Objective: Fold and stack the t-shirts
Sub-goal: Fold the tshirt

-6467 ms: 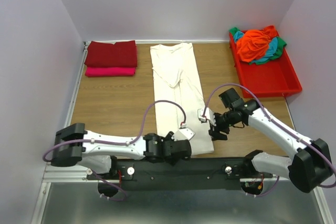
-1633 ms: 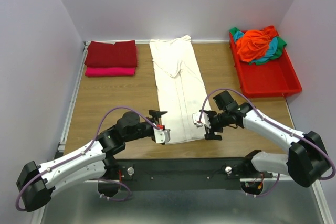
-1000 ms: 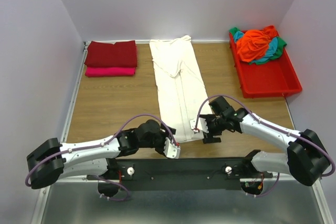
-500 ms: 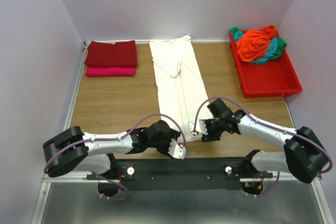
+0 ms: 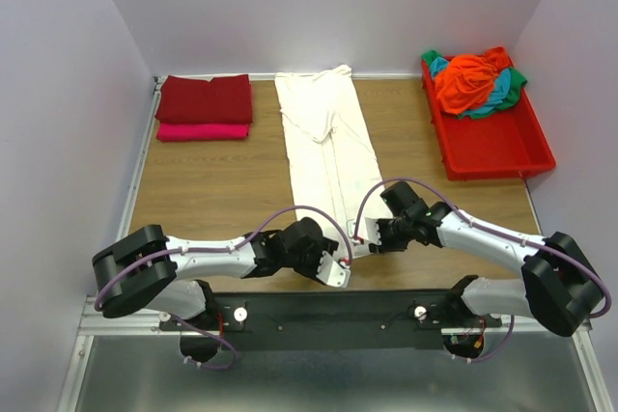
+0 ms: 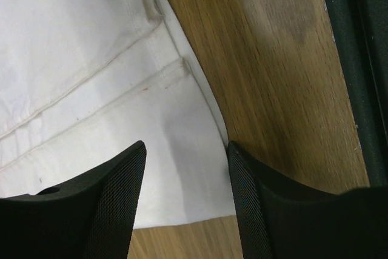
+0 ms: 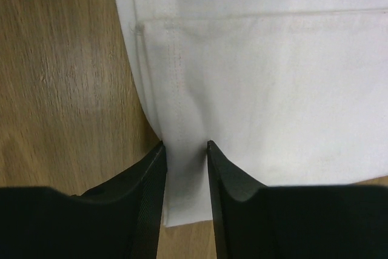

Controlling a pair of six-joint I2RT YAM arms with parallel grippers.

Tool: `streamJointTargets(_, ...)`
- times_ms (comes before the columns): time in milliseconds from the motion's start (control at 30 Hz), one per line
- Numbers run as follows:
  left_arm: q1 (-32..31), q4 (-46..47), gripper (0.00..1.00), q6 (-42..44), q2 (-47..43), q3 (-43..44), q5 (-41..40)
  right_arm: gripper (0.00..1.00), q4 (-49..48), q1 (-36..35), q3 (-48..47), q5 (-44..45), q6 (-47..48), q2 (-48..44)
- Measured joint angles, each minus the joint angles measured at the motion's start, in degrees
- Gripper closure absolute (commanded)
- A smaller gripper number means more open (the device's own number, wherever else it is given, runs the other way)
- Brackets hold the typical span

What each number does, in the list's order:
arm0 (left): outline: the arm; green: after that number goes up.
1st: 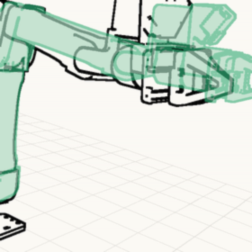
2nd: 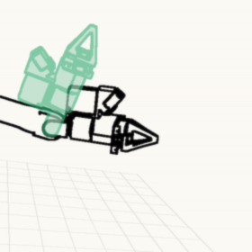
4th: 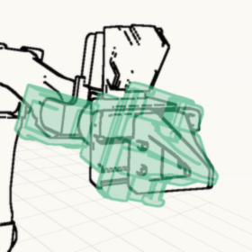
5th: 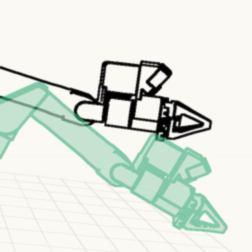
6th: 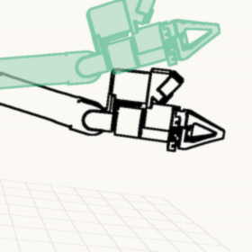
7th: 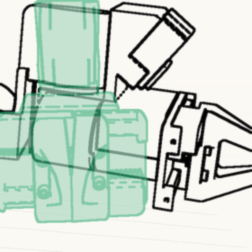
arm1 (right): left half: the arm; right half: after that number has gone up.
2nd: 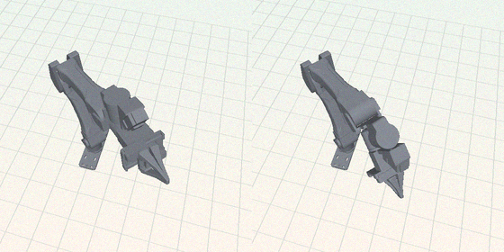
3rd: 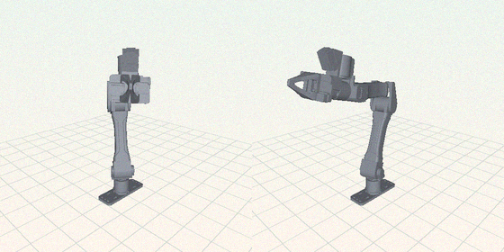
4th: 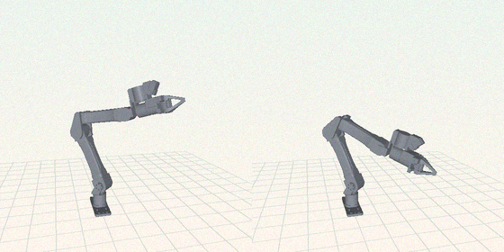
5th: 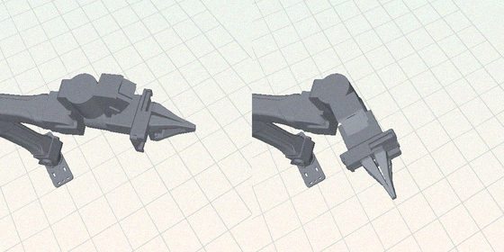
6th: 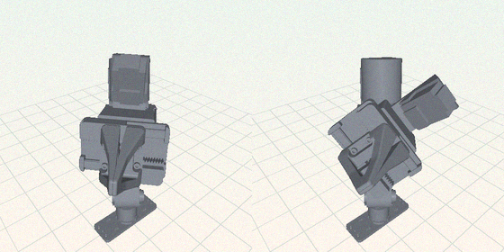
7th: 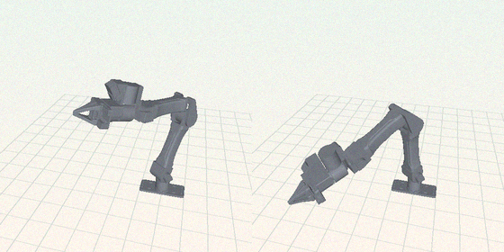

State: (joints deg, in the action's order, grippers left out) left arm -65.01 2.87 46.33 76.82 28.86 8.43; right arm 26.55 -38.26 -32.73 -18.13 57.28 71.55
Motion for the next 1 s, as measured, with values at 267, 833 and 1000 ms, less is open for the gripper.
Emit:
streamJointTargets(267,0.0,-2.36,0.68,0.48,-0.52,-0.17,-0.68,0.73,-0.07,-0.02,0.0,1.36,-1.01,0.02)
streamJointTargets(833,0.0,-2.56,0.9,0.76,6.62,5.09,-1.33,0.93,-0.44,0.0,0.0,1.33,-3.78,0.02)
streamJointTargets(1000,0.0,-2.91,1.0,1.01,6.47,4.94,-1.38,0.99,-0.42,0.0,-0.26,1.33,-4.96,0.02)
